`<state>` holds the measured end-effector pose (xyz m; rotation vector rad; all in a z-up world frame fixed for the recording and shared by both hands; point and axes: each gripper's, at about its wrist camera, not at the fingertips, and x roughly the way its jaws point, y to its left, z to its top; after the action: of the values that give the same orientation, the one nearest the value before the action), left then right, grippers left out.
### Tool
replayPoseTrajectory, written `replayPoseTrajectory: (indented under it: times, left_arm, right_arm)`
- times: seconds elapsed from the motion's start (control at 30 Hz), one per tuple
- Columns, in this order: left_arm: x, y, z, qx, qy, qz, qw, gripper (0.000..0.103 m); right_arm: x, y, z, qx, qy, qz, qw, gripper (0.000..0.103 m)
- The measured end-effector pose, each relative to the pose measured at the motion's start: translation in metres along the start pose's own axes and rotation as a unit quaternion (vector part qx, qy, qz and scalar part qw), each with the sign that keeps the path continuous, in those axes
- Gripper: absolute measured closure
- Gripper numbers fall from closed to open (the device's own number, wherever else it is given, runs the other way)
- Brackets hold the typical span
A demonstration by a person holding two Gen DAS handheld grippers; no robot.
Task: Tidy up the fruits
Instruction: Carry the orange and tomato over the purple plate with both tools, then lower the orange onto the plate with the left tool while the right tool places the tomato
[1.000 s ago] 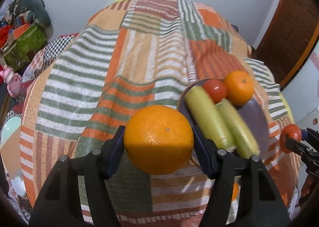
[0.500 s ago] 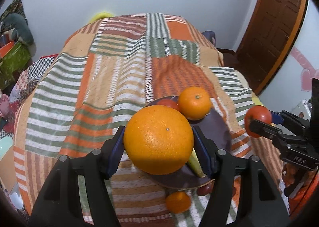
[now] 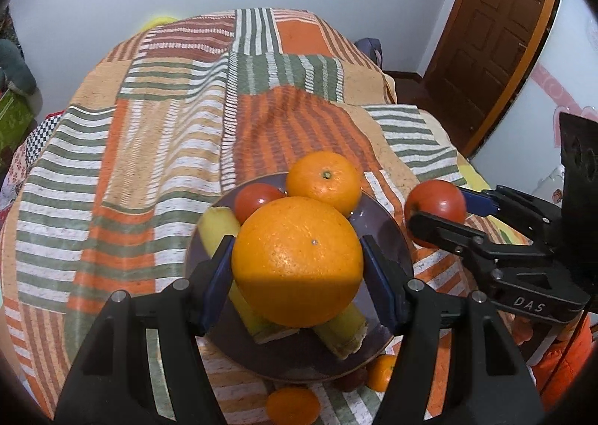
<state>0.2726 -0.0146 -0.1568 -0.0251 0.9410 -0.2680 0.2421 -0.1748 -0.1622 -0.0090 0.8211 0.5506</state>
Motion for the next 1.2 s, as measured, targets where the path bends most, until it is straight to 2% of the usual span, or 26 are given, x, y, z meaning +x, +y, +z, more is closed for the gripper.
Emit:
replayPoseTrajectory:
  times: [0.33, 0.6, 0.9, 1.2]
  left_arm:
    - [0.023, -0.003, 0.003, 0.004, 0.021, -0.009, 0.9997, 0.038]
    - [0.027, 0.002, 0.006, -0.003, 0.017, -0.015, 0.9997, 0.038]
    - [0.015, -0.007, 0.005, 0.018, -0.002, -0.01, 0.9998, 0.034]
    - [-0.012, 0.004, 0.002, -0.001, -0.021, 0.004, 0.9998, 0.034]
  right_arm:
    - [0.024, -0.002, -0.001, -0.005, 0.027, 0.007, 1.0, 0.055]
    - [0.037, -0.001, 0.0, -0.008, 0.041, 0.007, 0.999, 0.054]
    - [0.044, 0.003, -0.002, -0.014, 0.049, 0.007, 0.999, 0.053]
    - [0.026, 0.003, 0.001, -0.008, 0.033, -0.002, 0.999, 0.053]
